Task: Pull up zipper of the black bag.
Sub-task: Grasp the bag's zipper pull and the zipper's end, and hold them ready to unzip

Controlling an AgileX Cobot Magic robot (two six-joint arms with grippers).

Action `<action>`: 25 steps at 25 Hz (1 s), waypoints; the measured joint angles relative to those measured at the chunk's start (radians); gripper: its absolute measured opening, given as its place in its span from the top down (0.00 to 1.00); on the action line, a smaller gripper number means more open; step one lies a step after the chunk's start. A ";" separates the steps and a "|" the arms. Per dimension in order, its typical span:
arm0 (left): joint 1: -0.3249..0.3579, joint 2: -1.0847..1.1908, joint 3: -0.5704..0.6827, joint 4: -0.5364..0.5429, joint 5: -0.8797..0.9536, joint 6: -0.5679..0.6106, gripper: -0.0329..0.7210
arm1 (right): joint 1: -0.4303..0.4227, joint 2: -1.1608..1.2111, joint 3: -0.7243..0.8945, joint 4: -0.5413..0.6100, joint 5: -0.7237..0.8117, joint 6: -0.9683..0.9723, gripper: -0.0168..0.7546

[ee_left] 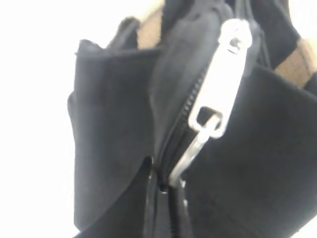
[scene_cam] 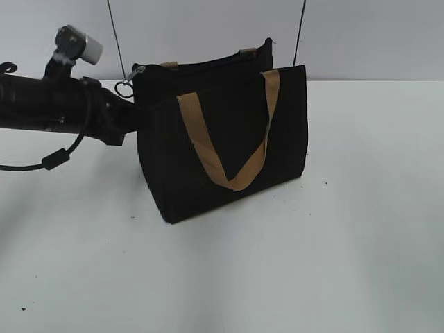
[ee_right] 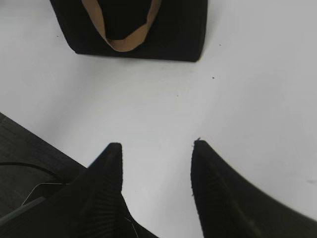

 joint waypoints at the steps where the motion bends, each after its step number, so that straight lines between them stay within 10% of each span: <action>1: 0.005 -0.006 0.010 0.000 0.000 -0.004 0.91 | 0.000 0.034 -0.019 0.026 0.000 -0.026 0.53; 9: 0.048 -0.052 0.049 0.000 0.013 -0.010 0.91 | 0.027 0.303 -0.177 0.144 -0.008 -0.101 0.53; 25: 0.048 -0.056 0.052 0.000 0.077 -0.010 0.91 | 0.499 0.835 -0.667 0.029 -0.087 -0.081 0.53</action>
